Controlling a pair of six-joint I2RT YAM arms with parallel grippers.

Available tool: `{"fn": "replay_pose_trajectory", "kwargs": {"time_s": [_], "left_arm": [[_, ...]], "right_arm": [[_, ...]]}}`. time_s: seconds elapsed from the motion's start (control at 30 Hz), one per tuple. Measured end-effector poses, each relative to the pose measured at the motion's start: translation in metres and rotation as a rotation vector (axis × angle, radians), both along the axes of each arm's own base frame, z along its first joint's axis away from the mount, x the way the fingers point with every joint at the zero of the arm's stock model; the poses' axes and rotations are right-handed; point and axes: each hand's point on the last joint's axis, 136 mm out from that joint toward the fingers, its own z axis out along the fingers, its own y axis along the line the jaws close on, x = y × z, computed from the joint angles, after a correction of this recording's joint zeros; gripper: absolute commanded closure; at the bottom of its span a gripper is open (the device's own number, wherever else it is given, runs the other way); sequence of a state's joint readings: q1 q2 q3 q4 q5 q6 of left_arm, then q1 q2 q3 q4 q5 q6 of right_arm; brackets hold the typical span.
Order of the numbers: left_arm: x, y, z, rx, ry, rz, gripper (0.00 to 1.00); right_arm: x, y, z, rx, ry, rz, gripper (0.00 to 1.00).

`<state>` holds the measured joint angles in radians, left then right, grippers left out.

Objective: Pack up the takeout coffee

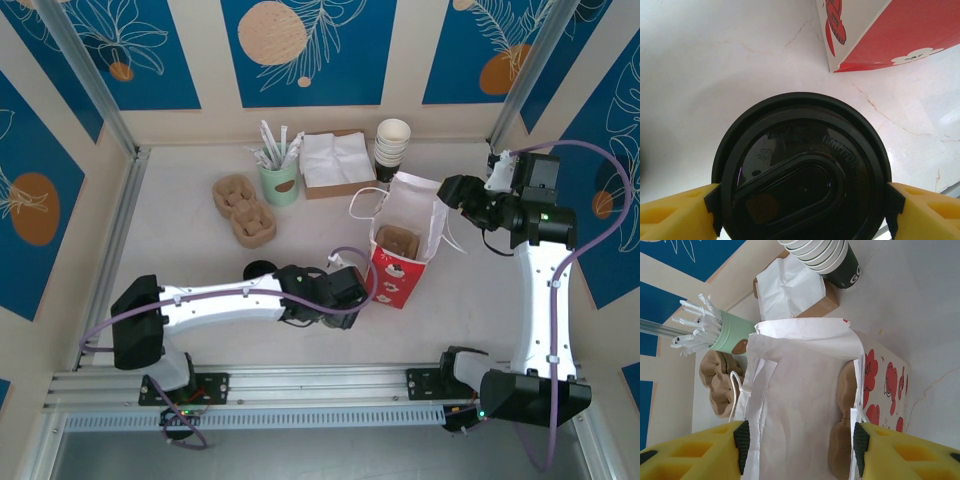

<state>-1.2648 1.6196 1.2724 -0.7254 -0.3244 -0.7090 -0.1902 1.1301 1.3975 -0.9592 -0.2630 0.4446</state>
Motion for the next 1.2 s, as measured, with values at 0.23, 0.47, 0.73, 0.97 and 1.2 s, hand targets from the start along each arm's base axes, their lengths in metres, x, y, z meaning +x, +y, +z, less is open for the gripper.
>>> {"fn": "replay_pose_trajectory", "kwargs": {"time_s": [0.23, 0.47, 0.73, 0.97, 1.2], "left_arm": [[0.0011, -0.0003, -0.0003, 0.001, -0.005, 0.003, 0.15], [0.0039, -0.003, -0.002, -0.002, -0.017, 0.007, 0.18], [0.0057, -0.0051, -0.0029, -0.01, -0.028, 0.009, 0.25], [0.0065, -0.0069, -0.0021, -0.024, -0.034, 0.01, 0.28], [0.0062, -0.0056, -0.0005, -0.023, -0.037, 0.004, 0.27]], "right_arm": [[-0.0002, 0.0002, -0.0018, 0.001, 0.005, 0.001, 0.41], [0.0, 0.0006, -0.0022, 0.004, 0.007, 0.003, 0.41], [0.0008, 0.0005, -0.0043, 0.006, 0.013, 0.003, 0.41], [0.0006, 0.001, -0.0046, 0.008, 0.014, 0.005, 0.41], [0.0016, 0.0008, -0.0041, -0.001, 0.006, 0.012, 0.41]]}}
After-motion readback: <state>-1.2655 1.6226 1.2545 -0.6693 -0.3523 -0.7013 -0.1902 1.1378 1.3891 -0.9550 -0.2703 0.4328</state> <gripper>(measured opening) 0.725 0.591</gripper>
